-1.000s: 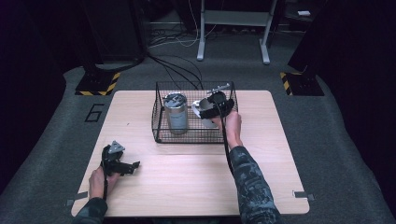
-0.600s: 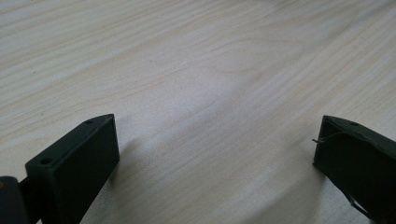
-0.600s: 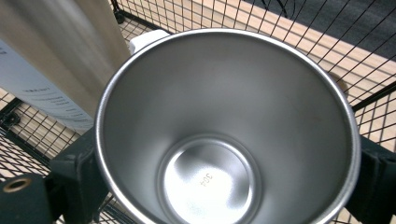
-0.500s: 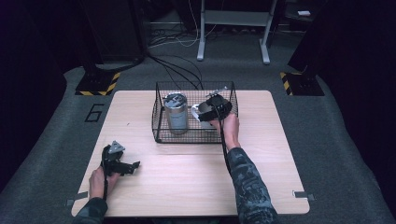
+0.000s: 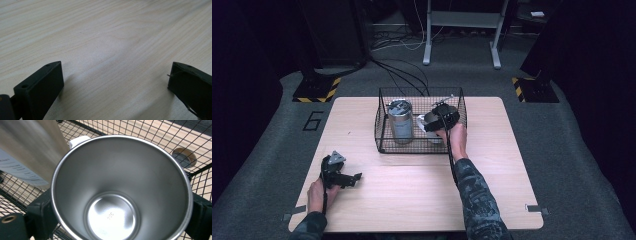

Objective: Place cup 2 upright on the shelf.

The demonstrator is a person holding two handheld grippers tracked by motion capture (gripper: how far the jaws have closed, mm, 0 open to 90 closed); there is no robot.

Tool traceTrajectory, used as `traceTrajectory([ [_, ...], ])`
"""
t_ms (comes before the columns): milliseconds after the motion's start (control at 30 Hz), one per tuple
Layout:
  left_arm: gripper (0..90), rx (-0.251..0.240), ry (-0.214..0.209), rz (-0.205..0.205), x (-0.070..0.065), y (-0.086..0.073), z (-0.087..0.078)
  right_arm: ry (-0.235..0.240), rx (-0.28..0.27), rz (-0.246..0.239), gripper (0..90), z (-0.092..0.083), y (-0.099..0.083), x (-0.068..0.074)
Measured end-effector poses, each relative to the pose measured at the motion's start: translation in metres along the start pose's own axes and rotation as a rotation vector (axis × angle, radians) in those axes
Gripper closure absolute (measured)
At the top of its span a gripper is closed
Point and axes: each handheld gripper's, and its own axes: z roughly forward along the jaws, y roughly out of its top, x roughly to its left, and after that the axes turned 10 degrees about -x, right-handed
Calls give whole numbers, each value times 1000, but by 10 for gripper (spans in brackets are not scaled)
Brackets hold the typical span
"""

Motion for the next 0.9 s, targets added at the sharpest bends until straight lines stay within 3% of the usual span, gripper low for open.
traceTrajectory([
  [267,0,-1,-1,-1,0,0,0,1,29,21,69,4,-3,0],
  [900,0,0,-1,1,0,0,0,-7,51,19,57,7,-8,-1],
])
